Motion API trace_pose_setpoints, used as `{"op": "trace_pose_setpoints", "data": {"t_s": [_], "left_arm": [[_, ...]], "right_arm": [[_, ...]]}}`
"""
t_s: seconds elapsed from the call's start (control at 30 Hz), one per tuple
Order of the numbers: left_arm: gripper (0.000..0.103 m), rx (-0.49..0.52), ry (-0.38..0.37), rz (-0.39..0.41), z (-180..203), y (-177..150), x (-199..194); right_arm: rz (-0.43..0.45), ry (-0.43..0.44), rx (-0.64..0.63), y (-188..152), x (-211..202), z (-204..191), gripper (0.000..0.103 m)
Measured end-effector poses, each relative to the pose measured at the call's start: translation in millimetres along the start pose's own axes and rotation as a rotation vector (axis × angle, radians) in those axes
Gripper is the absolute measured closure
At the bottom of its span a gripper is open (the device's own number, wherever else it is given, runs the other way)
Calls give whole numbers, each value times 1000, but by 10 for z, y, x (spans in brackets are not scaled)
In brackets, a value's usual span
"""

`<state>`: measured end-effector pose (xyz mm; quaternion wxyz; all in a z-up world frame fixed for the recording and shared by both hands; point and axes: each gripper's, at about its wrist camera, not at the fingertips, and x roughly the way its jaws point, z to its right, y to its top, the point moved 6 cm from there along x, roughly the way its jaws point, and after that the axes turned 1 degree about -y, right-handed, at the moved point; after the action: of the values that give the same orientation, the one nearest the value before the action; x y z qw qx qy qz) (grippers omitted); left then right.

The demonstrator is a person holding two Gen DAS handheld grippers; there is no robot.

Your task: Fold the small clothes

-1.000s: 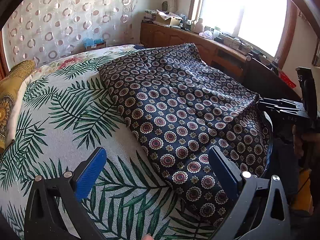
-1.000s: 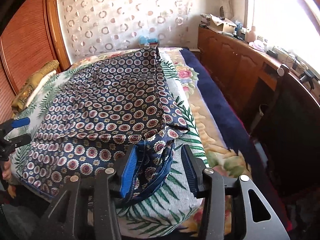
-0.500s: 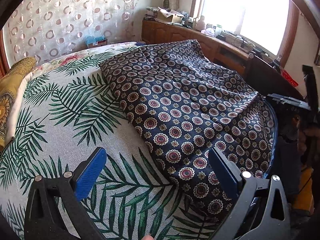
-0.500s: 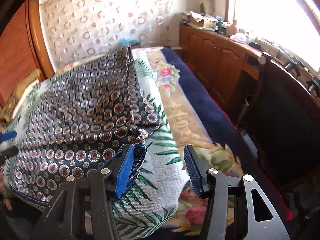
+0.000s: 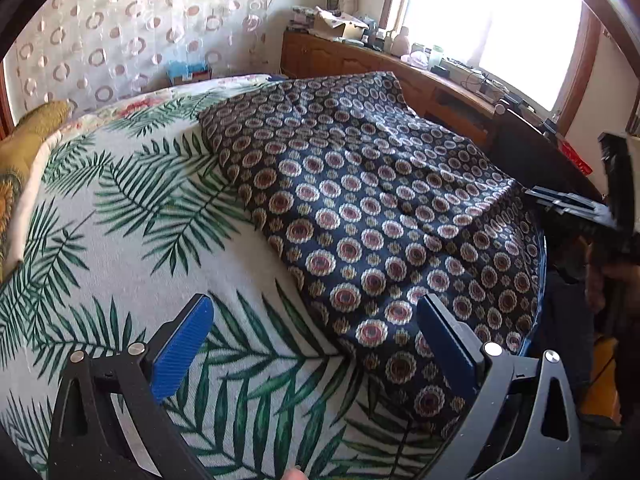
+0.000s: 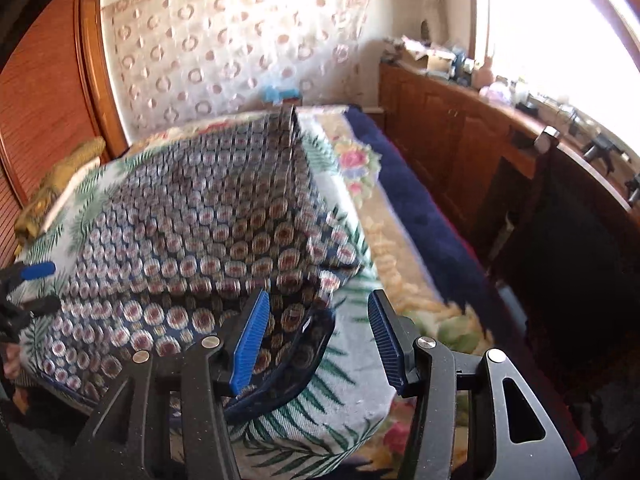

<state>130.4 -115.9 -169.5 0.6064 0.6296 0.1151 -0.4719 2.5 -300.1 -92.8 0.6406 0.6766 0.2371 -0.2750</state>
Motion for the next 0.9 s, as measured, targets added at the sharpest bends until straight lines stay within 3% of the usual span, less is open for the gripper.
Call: {"op": "trace_pose_setpoints", "data": {"t_s": [0.13, 0.3, 0.4, 0.47, 0.5, 0.63, 0.67, 0.77, 0.9], "left_arm": [[8, -4, -24, -8, -9, -59, -60], [37, 1, -89, -31, 57, -145, -80], [57, 11, -110, -40, 125, -174, -94], [64, 8, -127, -41, 159, -187, -93], [67, 6, -129, -38, 166, -191, -91], [72, 19, -128, -40, 206, -207, -88], [75, 19, -132, -42, 208, -207, -89], [97, 20, -146, -49, 233, -205, -84], [100, 23, -162, 7, 249, -111, -207]], "right_arm": [[-55, 23, 3, -127, 122, 80, 50], [-55, 87, -37, -164, 97, 37, 50], [-54, 109, -91, -193, 106, -41, 59], [-51, 103, -117, -198, 92, -76, 66], [-52, 106, -120, -182, 100, -96, 68], [-65, 147, -122, -174, 56, -102, 94], [-70, 167, -117, -159, 70, -110, 96], [-63, 202, -104, -139, 94, -80, 98], [-1, 257, -55, -28, -48, -6, 99]]}}
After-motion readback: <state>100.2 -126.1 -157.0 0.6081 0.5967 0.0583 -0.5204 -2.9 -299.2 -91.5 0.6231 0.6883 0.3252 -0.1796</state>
